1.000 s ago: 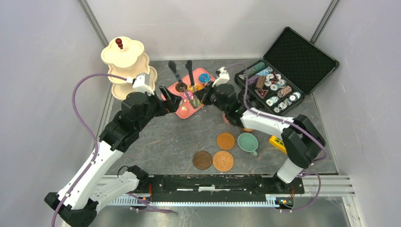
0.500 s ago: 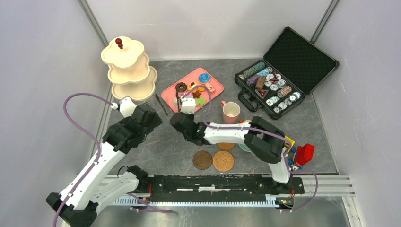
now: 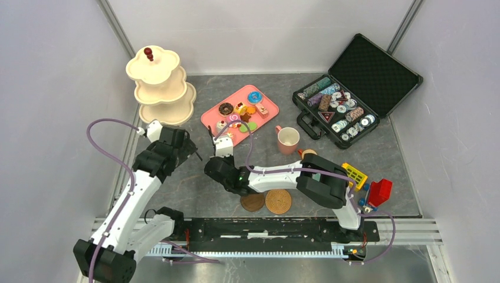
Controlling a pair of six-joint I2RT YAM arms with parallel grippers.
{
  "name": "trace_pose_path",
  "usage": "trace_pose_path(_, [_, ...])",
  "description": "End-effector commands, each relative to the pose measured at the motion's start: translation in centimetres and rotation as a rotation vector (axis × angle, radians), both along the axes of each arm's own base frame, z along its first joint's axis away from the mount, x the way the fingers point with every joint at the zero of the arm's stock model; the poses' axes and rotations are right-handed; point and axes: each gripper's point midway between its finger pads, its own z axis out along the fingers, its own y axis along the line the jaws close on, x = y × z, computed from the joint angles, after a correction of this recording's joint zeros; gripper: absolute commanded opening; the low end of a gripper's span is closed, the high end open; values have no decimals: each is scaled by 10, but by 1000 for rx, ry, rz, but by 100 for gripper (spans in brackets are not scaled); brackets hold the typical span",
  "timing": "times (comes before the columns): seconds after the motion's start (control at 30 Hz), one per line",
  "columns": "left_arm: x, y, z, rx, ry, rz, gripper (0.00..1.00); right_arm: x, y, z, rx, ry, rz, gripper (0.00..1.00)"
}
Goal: Serve the afternoon tea
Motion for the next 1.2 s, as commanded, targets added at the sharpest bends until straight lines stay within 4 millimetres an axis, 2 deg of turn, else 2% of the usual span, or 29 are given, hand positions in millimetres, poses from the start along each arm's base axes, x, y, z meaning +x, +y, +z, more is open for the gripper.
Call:
trace_pose_path(0.0, [13, -24, -21, -79, 32, -125, 100, -3, 7, -10, 58, 30, -17, 4])
trace_pose_path(0.13, [14, -28, -41, -90, 75, -139, 100, -6, 10, -19, 59, 56, -4, 2])
trace_pose_path(0.23, [16, -29, -48, -99, 59, -131, 100, -8, 11, -25, 54, 66, 3, 4])
trace_pose_path(0.33, [14, -26, -59, -107, 53, -88, 100, -8, 12, -26, 43, 60, 16, 18])
trace_pose_path(0.47, [19, -32, -68, -145, 33, -92, 100, -4, 11, -19, -1, 8, 73, 43])
trace_pose_path(0.57, [22, -35, -68, -161, 2, -103, 100, -2, 5, 6, 18, -44, 147, 59])
trace_pose_path(0.63, [24, -38, -68, -180, -28, -104, 100, -5, -6, 39, 66, -116, 201, 70])
trace_pose_path(0.7, [23, -40, -69, -197, -59, -98, 100, -8, -26, 72, 90, -211, 224, 81])
trace_pose_path(0.77, [22, -45, -66, -197, -106, -102, 100, -3, -57, 107, 100, -301, 195, 89])
trace_pose_path(0.87, [20, -49, -55, -110, -204, -109, 100, 17, -116, 127, 77, -388, 95, 93])
trace_pose_path(0.97, [12, -51, -56, -50, -257, -71, 100, 37, -186, 130, 62, -465, -23, 96])
trace_pose_path(1.03, [7, -58, -62, -23, -281, -64, 100, 48, -222, 125, 59, -479, -86, 98])
trace_pose_path(1.1, [3, -61, -65, 24, -306, -37, 100, 55, -246, 119, 58, -473, -126, 98])
trace_pose_path(1.17, [2, -67, -68, 93, -319, -43, 100, 57, -259, 117, 80, -480, -143, 98])
